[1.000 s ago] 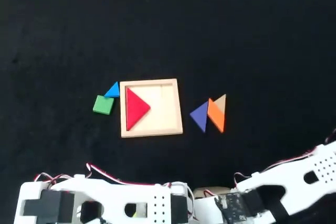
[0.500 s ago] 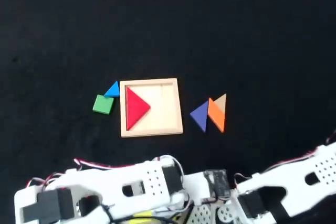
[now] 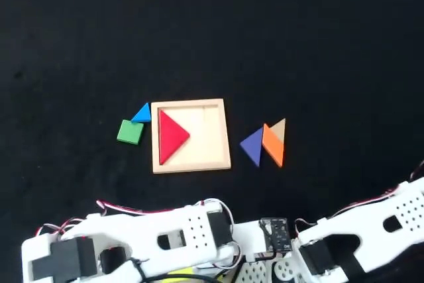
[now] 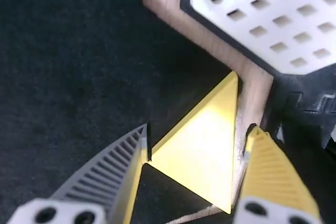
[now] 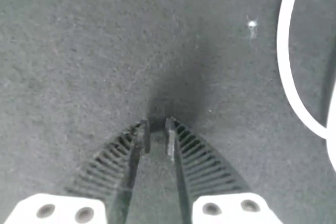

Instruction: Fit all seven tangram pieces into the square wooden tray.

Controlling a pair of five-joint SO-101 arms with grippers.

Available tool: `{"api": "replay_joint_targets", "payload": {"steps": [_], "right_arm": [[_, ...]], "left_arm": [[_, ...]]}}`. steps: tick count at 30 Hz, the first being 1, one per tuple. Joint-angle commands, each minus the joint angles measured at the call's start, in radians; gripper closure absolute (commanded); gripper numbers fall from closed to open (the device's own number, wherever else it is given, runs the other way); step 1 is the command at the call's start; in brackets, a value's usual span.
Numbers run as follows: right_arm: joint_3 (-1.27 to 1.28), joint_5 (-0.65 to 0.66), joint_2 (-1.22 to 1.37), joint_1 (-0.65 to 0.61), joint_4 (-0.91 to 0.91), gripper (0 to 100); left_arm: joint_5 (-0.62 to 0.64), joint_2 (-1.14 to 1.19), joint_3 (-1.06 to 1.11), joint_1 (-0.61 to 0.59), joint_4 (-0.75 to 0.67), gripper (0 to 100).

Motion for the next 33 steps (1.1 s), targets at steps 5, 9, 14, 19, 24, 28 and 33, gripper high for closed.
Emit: {"api": "replay_joint_targets", "payload": {"steps": [5, 9, 14, 19, 24, 28, 33], "right_arm": [[-0.044, 0.002, -0.145, -0.031, 0.04, 92.9], [-0.044, 0.002, -0.153, -0.031, 0.046, 92.9], [-0.042, 0.002, -0.148, -0.032, 0.046, 92.9], [-0.042, 0.002, -0.148, -0.032, 0.052, 92.9], [-0.042, 0.002, -0.153, -0.049, 0.064, 92.9], [-0.07, 0.003, -0.166, -0.098, 0.107, 92.9], [-0.079, 0.025, -0.223, -0.129, 0.124, 93.0]], "left_arm": [[-0.046, 0.249, -0.209, -0.059, 0.104, 71], [-0.061, 0.371, -0.331, -0.107, 0.155, 73], [-0.117, 0.336, -0.421, -0.197, 0.212, 73], [-0.264, 0.245, -0.458, -0.412, 0.193, 73], [-0.368, 0.216, -0.47, -0.634, 0.163, 73], [-0.368, 0.135, -0.516, -0.633, 0.31, 73], [-0.298, -0.114, -0.515, -0.509, 0.419, 73]]}}
